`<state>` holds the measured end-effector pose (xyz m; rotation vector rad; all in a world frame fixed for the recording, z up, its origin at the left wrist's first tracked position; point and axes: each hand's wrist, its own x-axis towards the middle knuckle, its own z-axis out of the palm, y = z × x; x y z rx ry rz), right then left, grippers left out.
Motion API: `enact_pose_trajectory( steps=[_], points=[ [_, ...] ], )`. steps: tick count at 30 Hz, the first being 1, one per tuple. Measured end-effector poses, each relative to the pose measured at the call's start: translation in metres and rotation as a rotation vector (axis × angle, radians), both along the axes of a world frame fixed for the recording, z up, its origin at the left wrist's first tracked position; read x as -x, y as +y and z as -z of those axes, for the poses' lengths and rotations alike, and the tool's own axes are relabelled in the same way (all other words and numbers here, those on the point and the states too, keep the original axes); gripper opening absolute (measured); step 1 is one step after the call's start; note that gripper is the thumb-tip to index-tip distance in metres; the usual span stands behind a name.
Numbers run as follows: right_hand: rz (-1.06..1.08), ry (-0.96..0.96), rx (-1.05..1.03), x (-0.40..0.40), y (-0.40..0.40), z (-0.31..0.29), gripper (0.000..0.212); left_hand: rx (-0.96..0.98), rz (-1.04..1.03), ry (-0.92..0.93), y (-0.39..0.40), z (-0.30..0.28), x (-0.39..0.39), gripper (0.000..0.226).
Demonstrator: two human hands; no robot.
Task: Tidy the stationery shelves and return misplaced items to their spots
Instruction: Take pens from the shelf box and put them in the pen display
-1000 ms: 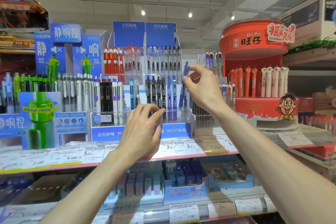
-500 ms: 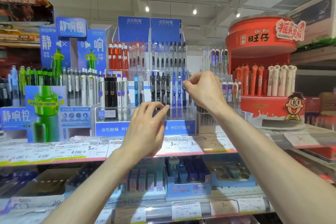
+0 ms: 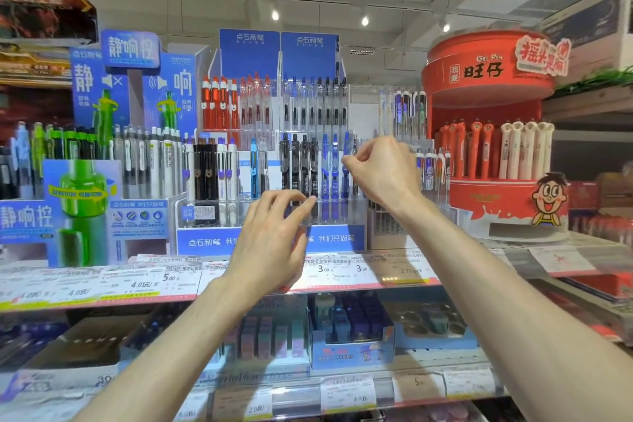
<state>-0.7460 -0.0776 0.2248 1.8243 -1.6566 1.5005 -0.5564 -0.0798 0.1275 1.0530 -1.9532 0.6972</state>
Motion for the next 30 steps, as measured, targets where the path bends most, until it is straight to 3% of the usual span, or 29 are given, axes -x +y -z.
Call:
enact_pose_trajectory(
  steps=[7,13,30],
  points=[
    [0.083,0.151,0.114,0.000,-0.002,0.008,0.016,0.002,-0.002,-0.006,0.001,0.000,0.000,0.052],
    [0.010,0.401,0.211,0.009,-0.008,0.010,0.049,0.008,-0.005,-0.016,0.001,-0.001,0.000,0.053],
    [-0.074,0.405,0.095,0.014,-0.007,0.018,0.062,-0.009,0.031,0.023,0.004,0.001,0.002,0.049]
  ],
)
